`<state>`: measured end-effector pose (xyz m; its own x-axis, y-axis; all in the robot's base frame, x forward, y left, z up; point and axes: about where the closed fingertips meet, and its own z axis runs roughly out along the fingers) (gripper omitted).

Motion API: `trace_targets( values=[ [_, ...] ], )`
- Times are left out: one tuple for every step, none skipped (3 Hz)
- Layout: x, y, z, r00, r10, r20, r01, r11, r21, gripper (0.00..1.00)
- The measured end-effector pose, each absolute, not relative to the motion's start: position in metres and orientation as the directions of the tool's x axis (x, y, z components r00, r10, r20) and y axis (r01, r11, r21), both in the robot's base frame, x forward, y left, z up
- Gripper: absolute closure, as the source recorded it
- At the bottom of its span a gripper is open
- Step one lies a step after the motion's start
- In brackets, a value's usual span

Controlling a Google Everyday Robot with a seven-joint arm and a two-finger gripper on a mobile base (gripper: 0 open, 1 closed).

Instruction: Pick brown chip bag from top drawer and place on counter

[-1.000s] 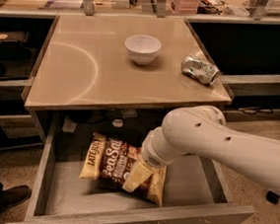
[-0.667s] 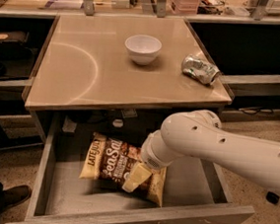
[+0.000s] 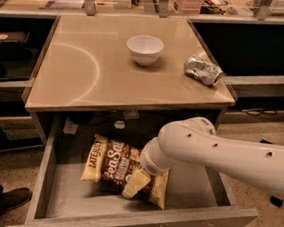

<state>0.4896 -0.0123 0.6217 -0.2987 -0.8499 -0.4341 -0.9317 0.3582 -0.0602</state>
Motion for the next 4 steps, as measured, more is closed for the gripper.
trace_targets(
  values=[
    [0.4876,-0.0102,0.6131,-0.3,-0.856,-0.422,-0.933,0.355,-0.055,0.0],
    [0.4876,-0.0102,0.6131,-0.3,-0.856,-0.422,-0.933,0.355,-0.055,0.19],
    [0.4876,-0.0102,0.6131,-0.3,-0.856,-0.422,-0.933,0.354,-0.055,0.42],
    [0.4876,-0.0102,0.6131,-0.3,-0.856,-0.422,-0.933,0.354,-0.055,0.65]
  ],
)
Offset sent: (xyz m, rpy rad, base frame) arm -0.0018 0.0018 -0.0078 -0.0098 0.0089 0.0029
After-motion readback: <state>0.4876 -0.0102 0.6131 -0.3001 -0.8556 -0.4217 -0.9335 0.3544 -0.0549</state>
